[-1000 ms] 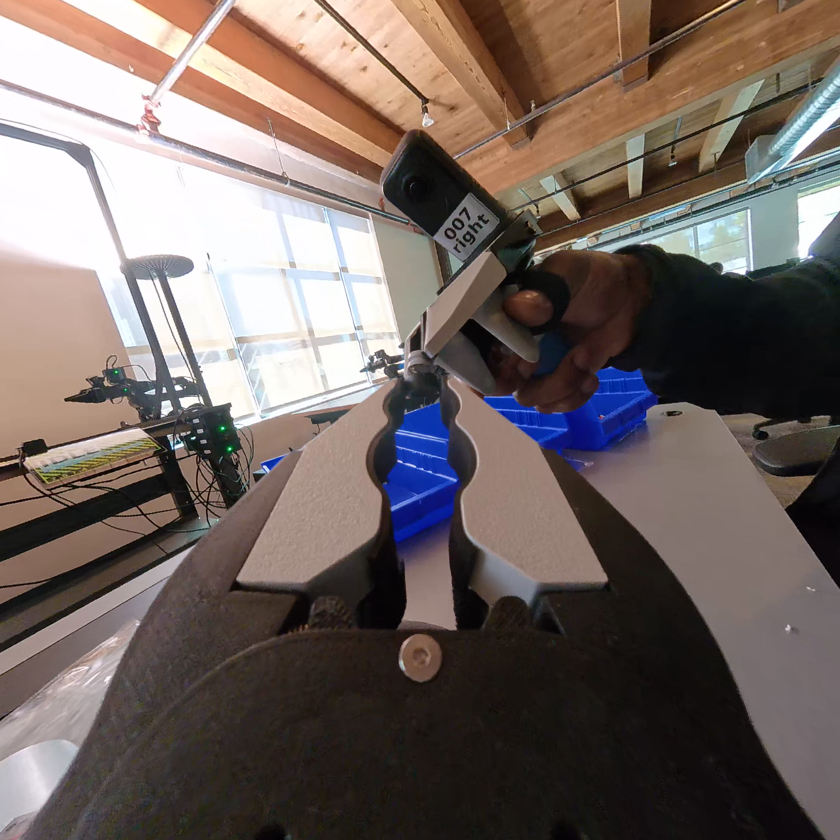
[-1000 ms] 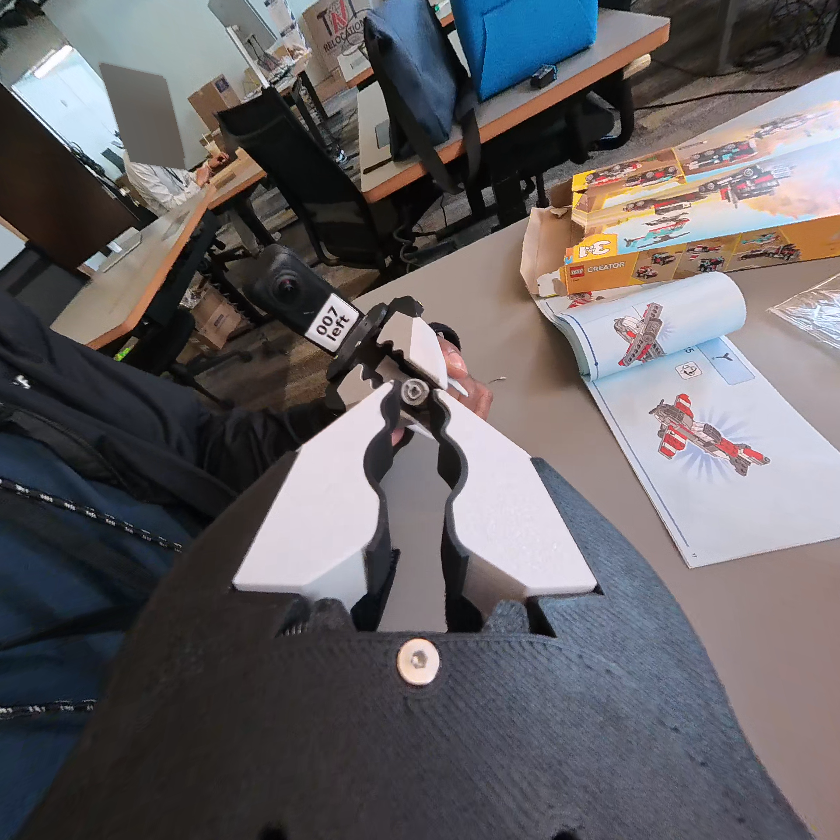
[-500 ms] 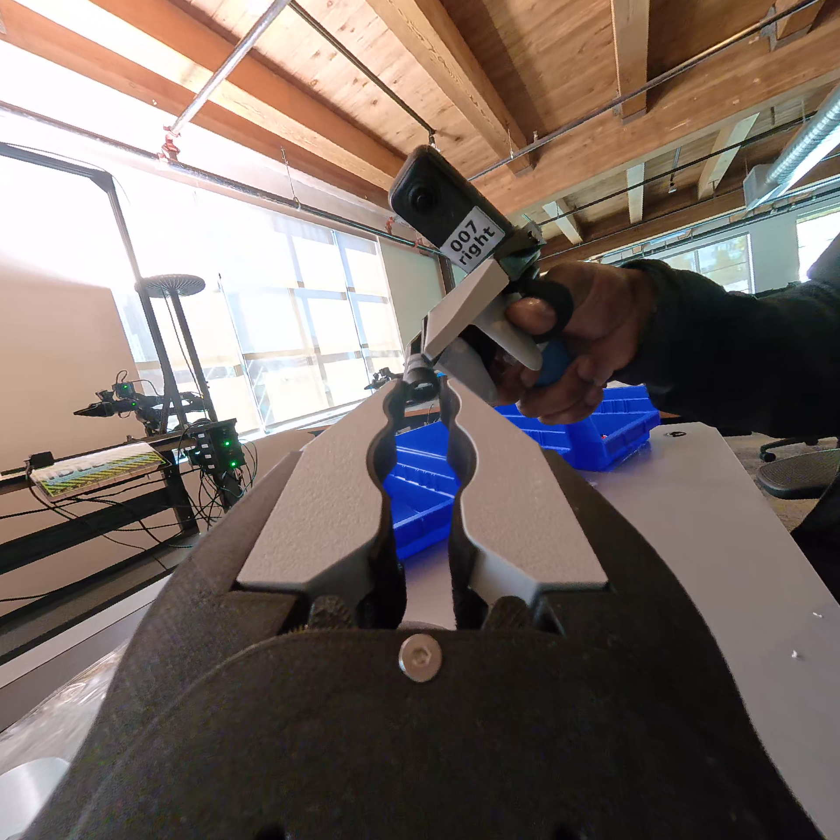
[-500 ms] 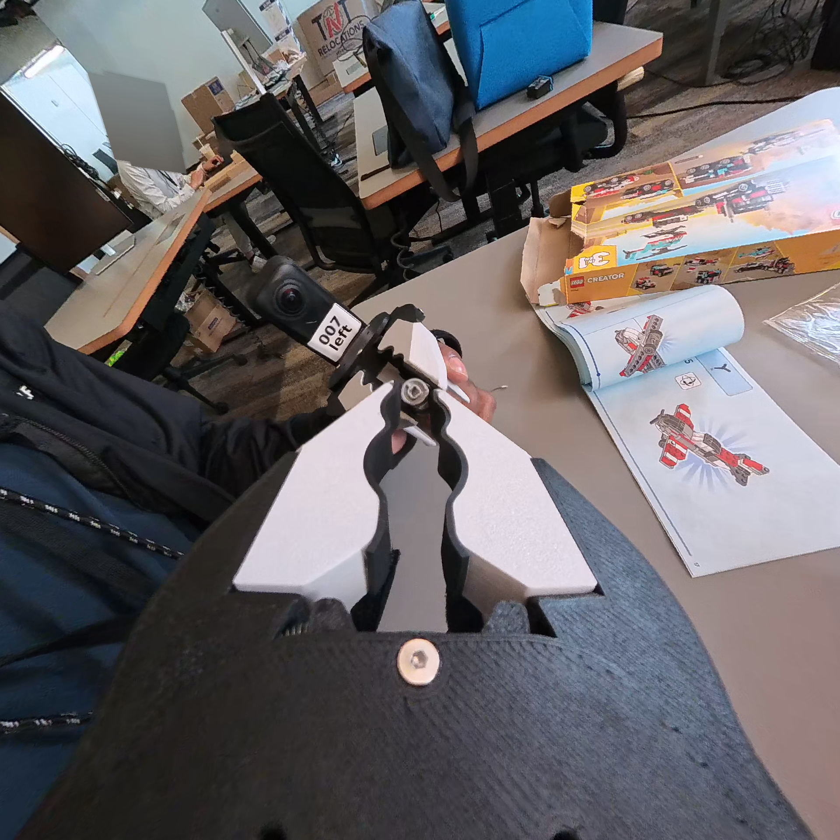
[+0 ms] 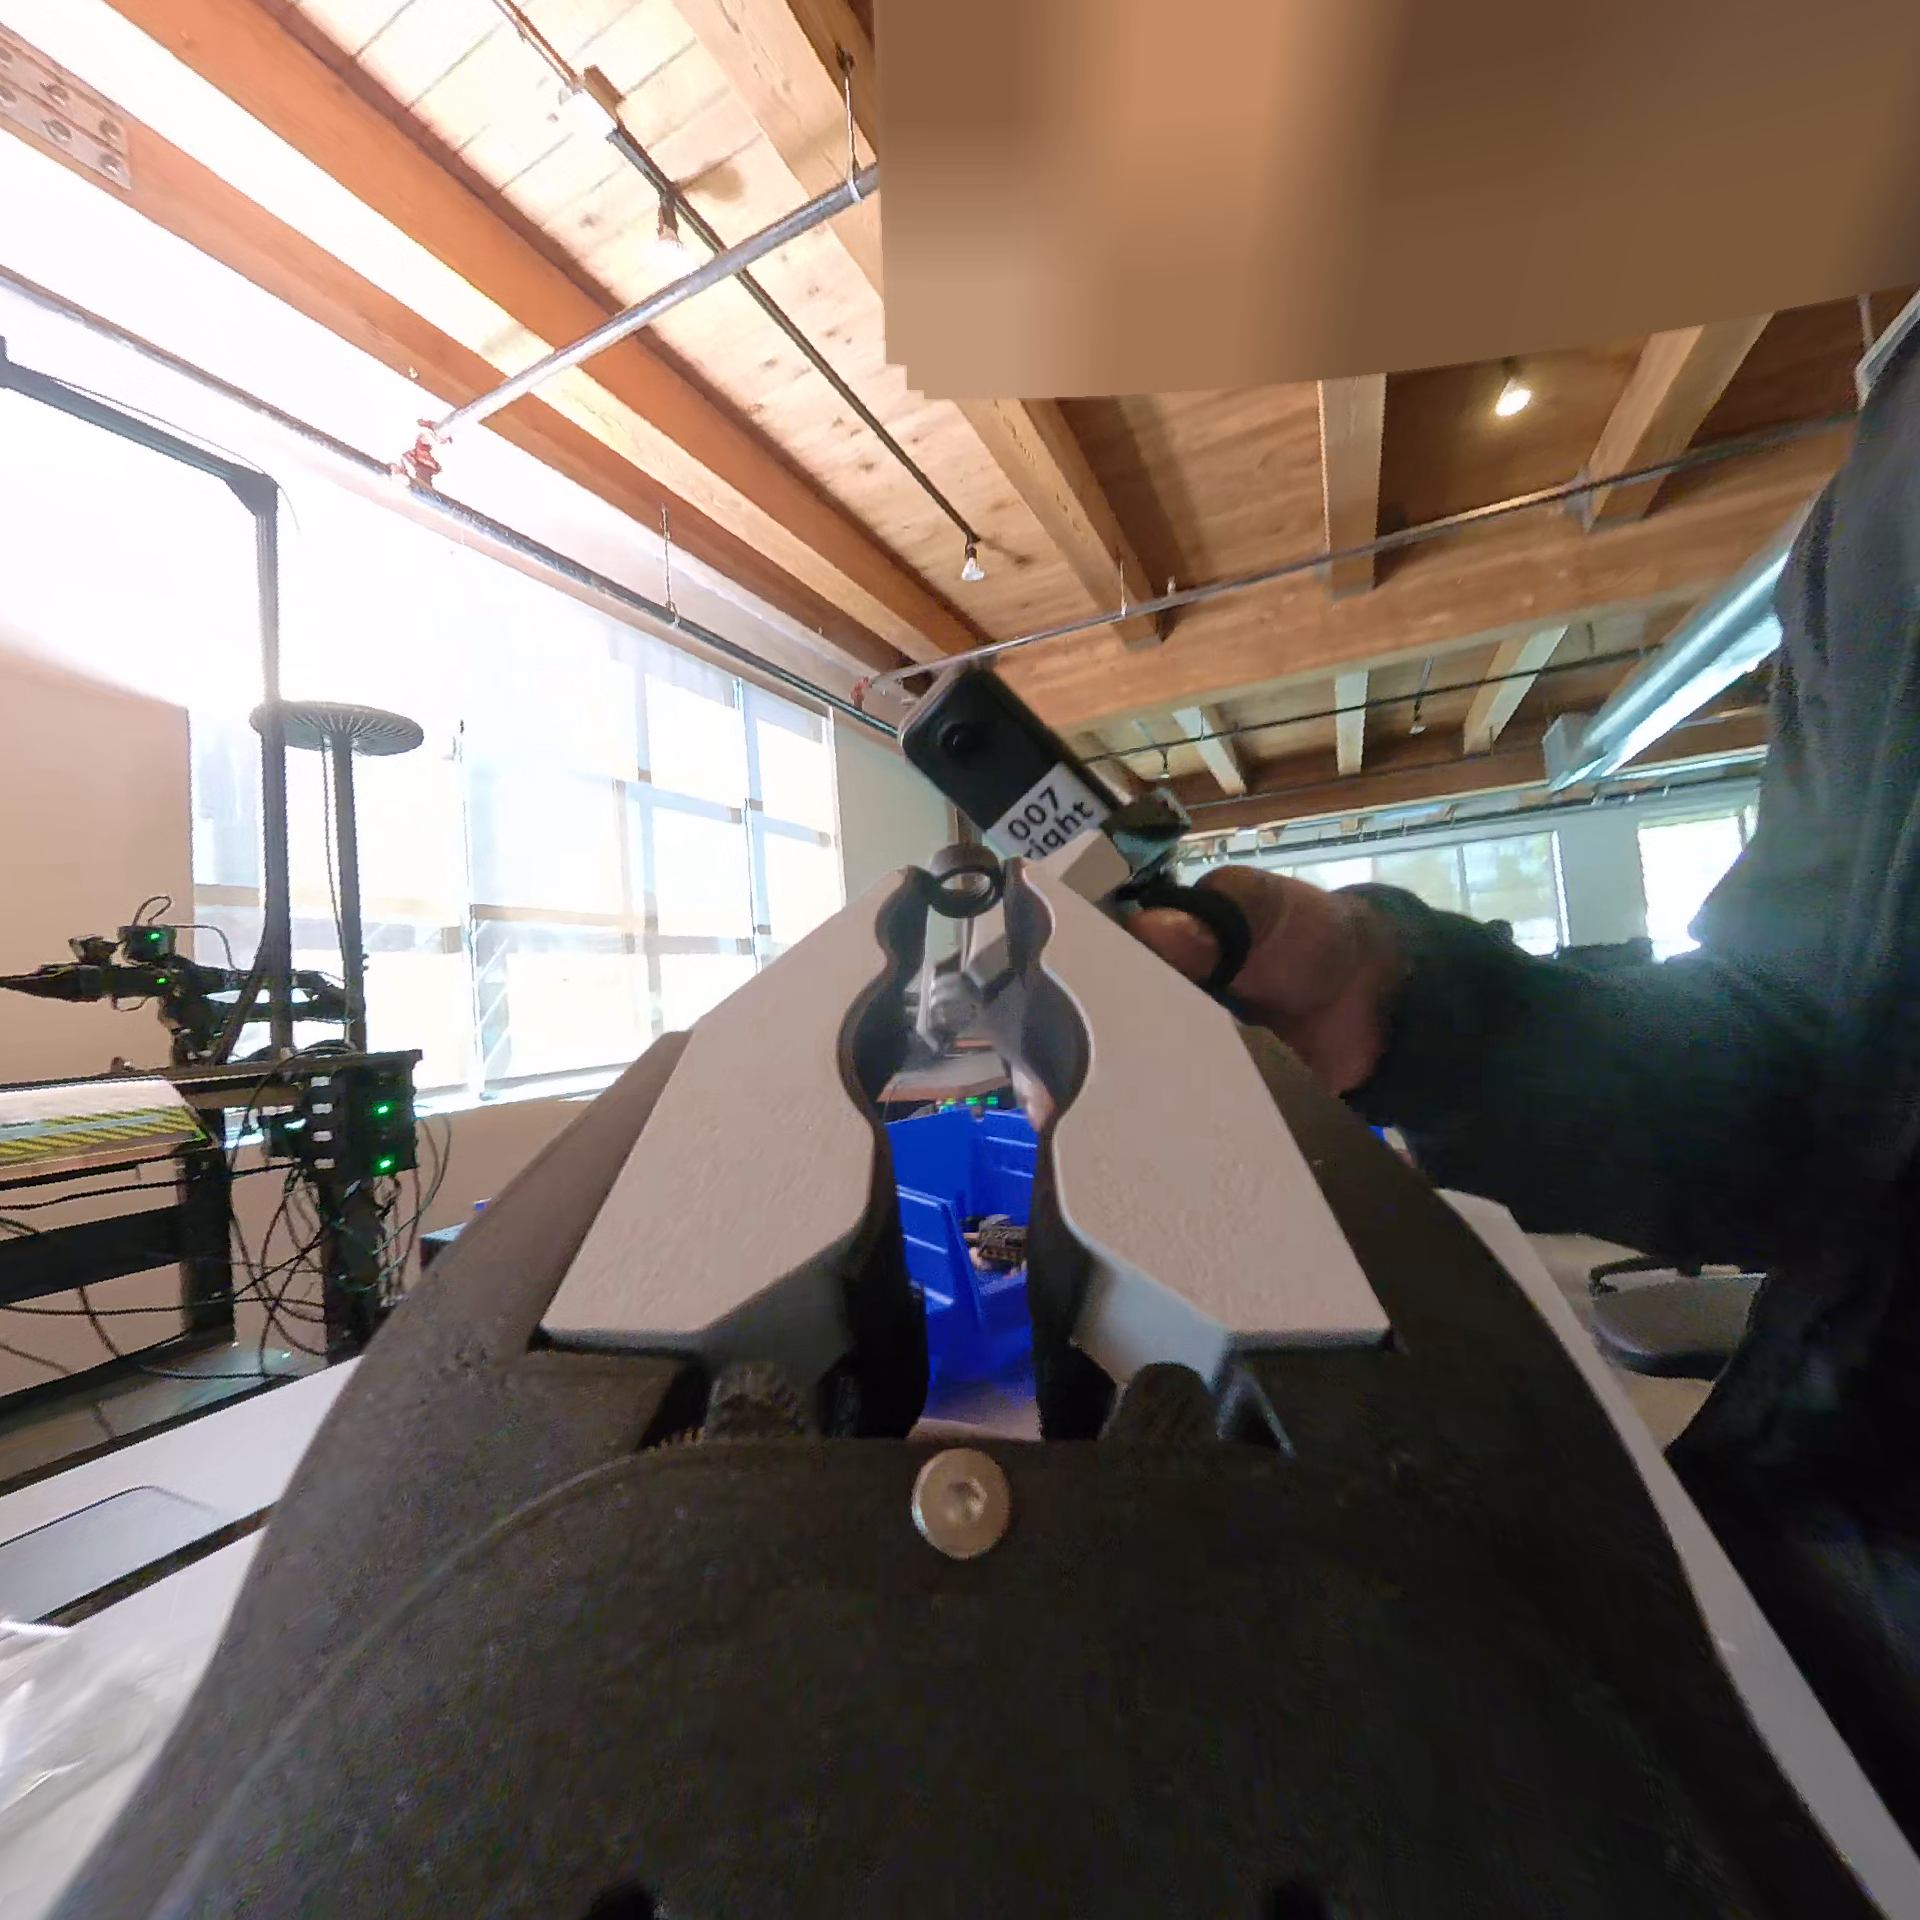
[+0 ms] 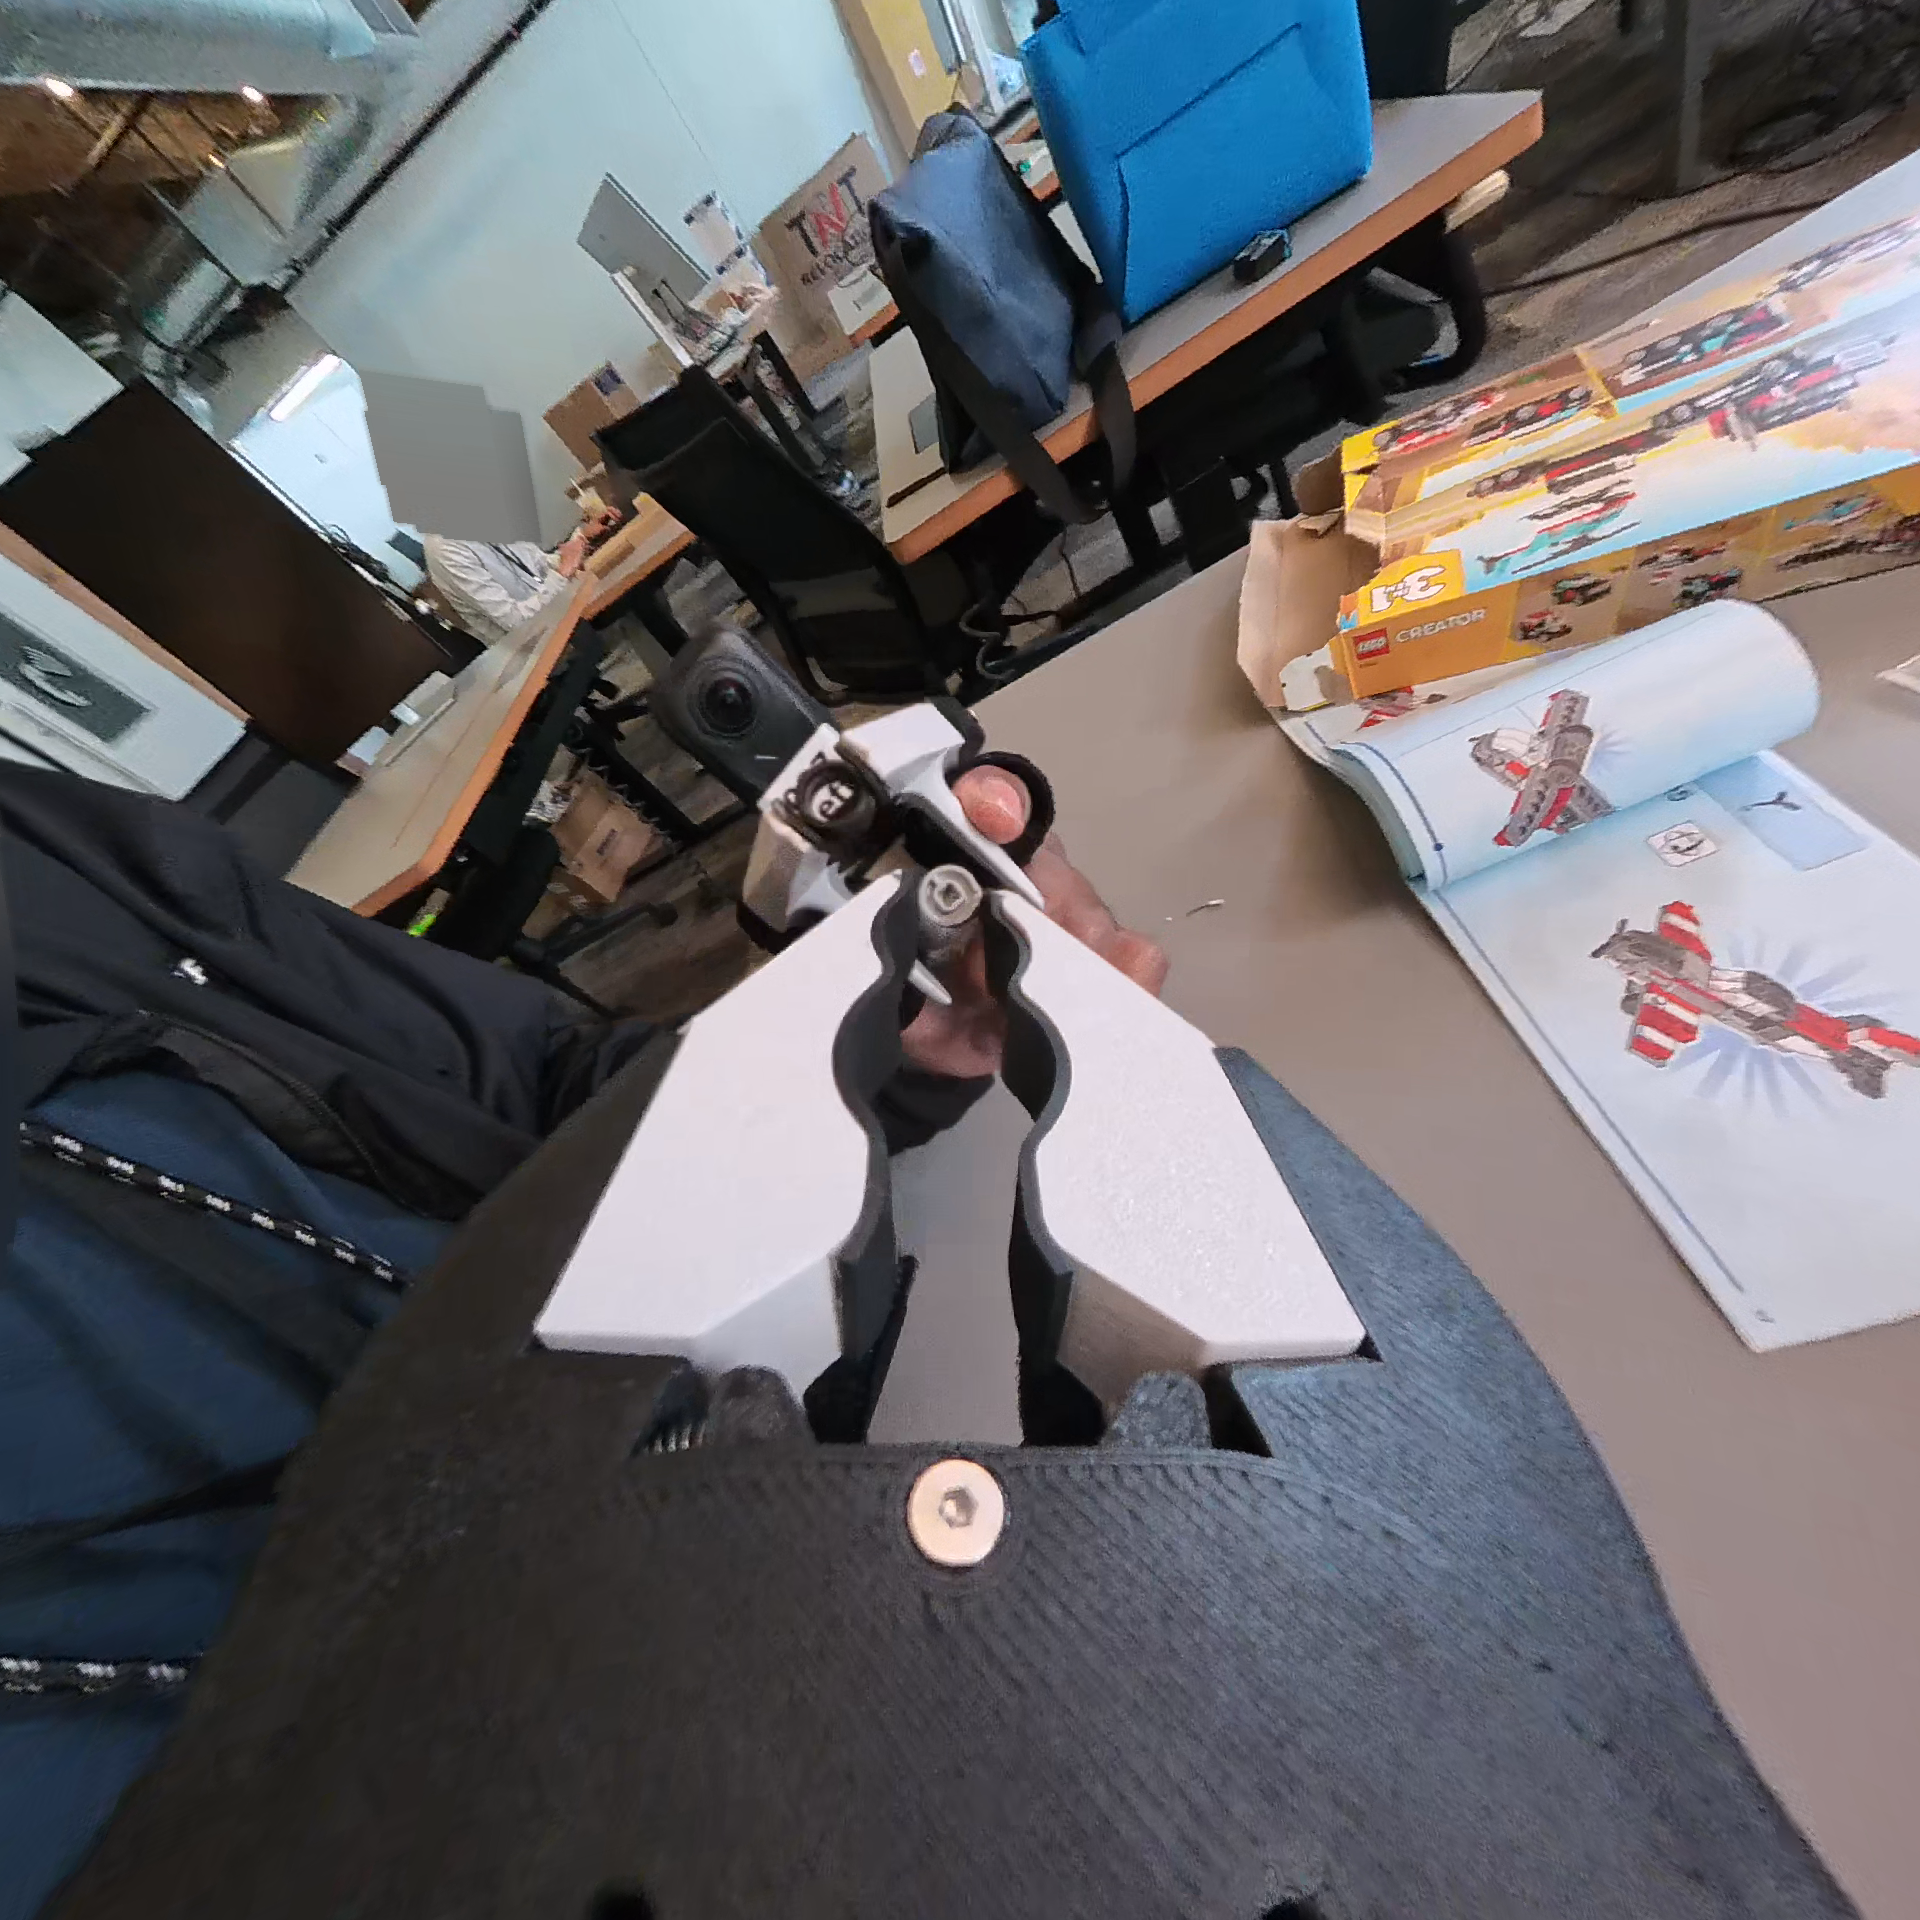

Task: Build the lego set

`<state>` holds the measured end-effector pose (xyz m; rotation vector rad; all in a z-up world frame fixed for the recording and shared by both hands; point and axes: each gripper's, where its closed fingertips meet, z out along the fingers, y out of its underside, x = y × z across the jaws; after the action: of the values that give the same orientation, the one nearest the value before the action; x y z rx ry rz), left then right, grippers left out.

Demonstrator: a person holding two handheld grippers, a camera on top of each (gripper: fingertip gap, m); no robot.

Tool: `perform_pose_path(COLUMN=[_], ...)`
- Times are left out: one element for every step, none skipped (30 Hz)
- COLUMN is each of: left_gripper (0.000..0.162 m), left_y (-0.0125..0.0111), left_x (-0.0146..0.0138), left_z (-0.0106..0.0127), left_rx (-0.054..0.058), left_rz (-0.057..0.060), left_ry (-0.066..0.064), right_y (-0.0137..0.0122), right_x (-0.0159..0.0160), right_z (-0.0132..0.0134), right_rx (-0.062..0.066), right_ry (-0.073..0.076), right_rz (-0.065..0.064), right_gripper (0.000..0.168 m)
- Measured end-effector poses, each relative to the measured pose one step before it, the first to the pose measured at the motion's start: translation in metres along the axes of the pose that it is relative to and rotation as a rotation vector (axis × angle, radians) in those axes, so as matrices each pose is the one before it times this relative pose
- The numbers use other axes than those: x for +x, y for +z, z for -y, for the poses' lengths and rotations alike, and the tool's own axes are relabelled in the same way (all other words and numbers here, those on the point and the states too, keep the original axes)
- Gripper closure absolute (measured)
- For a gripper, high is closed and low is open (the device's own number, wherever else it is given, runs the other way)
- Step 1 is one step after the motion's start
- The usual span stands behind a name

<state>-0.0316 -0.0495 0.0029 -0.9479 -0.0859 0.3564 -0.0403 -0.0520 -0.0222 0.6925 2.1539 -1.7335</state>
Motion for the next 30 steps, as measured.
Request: perform_pose_path(left_gripper=[0.148,0.148,0.148,0.148,0.148,0.148,0.148,0.147,0.147,0.147,0.147,0.148,0.147,0.148,0.147,0.147,0.147,0.148,0.148,0.147,0.148,0.148,0.148,0.149,0.149,0.149,0.149,0.149,0.149,0.149], left_y=[0.00029,0.00035,0.00027,0.00019,0.00012,-0.00002,-0.00007,-0.00019,-0.00018,-0.00025,-0.00009,-0.00009,0.00022,0.00015,0.0002,0.00028,0.0002,0.00011,0.00017,0.00012,0.00011,-0.00029,-0.00047,-0.00076,-0.00054,-0.00023,0.00006,0.00037,0.0007,0.00079], left_x=[0.00059,0.00055,0.00051,0.0002,0.00003,0.00009,-0.00004,-0.00033,-0.00047,-0.00047,-0.0004,-0.00012,-0.00007,-0.0001,-0.00013,0.00011,0.00005,-0.00016,-0.00039,-0.00078,-0.00094,-0.0013,-0.00152,-0.00174,-0.00192,-0.00187,-0.0014,-0.00081,-0.00007,0.00044], left_z=[0.00053,0.00041,0.00031,0.00009,-0.00048,-0.00074,-0.00092,-0.00075,-0.00031,-0.00027,-0.00061,-0.00108,-0.00159,-0.00118,-0.00073,-0.00075,-0.00081,-0.00098,-0.00133,-0.00175,-0.0021,-0.00193,-0.00213,-0.00277,-0.00369,-0.00475,-0.00524,-0.00499,-0.00437,-0.00348], left_rx=[0.0081,0.007,0.0068,0.0041,-0.0006,-0.0032,-0.0035,-0.0031,-0.0008,-0.0008,-0.0034,-0.0066,-0.0094,-0.0076,-0.0063,-0.0081,-0.0101,-0.012,-0.0163,-0.0228,-0.0276,-0.0294,-0.0308,-0.0338,-0.0379,-0.0408,-0.0408,-0.037,-0.0309,-0.0252], left_rz=[-0.0031,-0.0031,-0.0029,-0.0018,-0.0012,-0.0019,-0.002,-0.0003,0.0006,0.0,-0.0003,-0.0005,-0.0005,0.0005,0.0001,-0.0009,0.0,0.0009,0.002,0.0044,0.0054,0.0067,0.0086,0.0097,0.0118,0.0121,0.0099,0.0077,0.0045,0.0023], left_ry=[-0.0116,-0.0106,-0.0103,-0.0085,-0.0052,-0.0035,-0.0039,-0.004,-0.0047,-0.0053,-0.0033,-0.0016,-0.0005,0.0,0.0003,0.0018,0.0034,0.0046,0.0062,0.0098,0.015,0.0185,0.0206,0.0237,0.0259,0.0257,0.0249,0.0232,0.0205,0.0178], right_y=[0.0019,0.00165,0.00141,0.00101,0.00048,0.00003,-0.00026,-0.00044,-0.00055,-0.00038,-0.0004,-0.00039,-0.00024,-0.00026,-0.00024,-0.00034,-0.0004,-0.00042,-0.00054,-0.00102,-0.00147,-0.0021,-0.00234,-0.00234,-0.00198,-0.0016,-0.00116,-0.0006,-0.00013,0.00029], right_x=[-0.00134,-0.00136,-0.00107,-0.00097,-0.00112,-0.00105,-0.00101,-0.0008,-0.00009,0.00006,-0.00013,-0.00061,-0.00032,0.0008,0.00084,0.00044,0.00056,0.00094,0.0011,0.00185,0.00298,0.00424,0.00445,0.00333,0.00188,0.00105,0.00046,-0.0003,-0.00092,-0.00102], right_z=[-0.0015,-0.0006,-0.0005,-0.00007,0.00074,0.00103,0.00146,0.0016,0.00101,0.00065,0.00054,0.00065,0.00043,-0.00024,-0.00038,-0.00035,-0.00022,-0.00045,-0.00058,-0.00044,-0.0007,-0.00075,-0.00049,-0.00006,0.00055,0.00092,0.00095,0.00107,0.00108,0.00059], right_rx=[0.0048,0.0071,0.005,0.0042,0.0073,0.0072,0.0082,0.0087,0.0051,0.0043,0.0049,0.0063,0.0053,0.0008,0.0,-0.0002,0.0006,-0.0011,-0.0026,-0.0031,-0.0067,-0.0098,-0.0104,-0.0092,-0.0069,-0.0059,-0.0067,-0.0075,-0.0072,-0.0092], right_ry=[0.0104,0.0079,0.0068,0.0053,0.0023,0.0028,0.0021,0.0016,0.0018,0.0,0.0032,0.0045,0.0047,0.0029,-0.0009,0.0012,0.0009,-0.0004,-0.0013,-0.0035,-0.0092,-0.0169,-0.021,-0.0184,-0.0155,-0.014,-0.0144,-0.0141,-0.013,-0.0124], right_rz=[0.0159,0.0143,0.012,0.0098,0.0091,0.0087,0.0074,0.0059,0.002,0.0012,0.0029,0.0061,0.0052,-0.0027,-0.0027,-0.0002,-0.0019,-0.004,-0.0051,-0.0103,-0.0191,-0.03,-0.0332,-0.027,-0.0192,-0.015,-0.0122,-0.0084,-0.0054,-0.0046], right_gripper=[0.157,0.157,0.157,0.157,0.157,0.158,0.158,0.157,0.157,0.157,0.157,0.157,0.157,0.157,0.157,0.157,0.157,0.157,0.157,0.157,0.157,0.157,0.157,0.157,0.157,0.157,0.157,0.157,0.157,0.157])
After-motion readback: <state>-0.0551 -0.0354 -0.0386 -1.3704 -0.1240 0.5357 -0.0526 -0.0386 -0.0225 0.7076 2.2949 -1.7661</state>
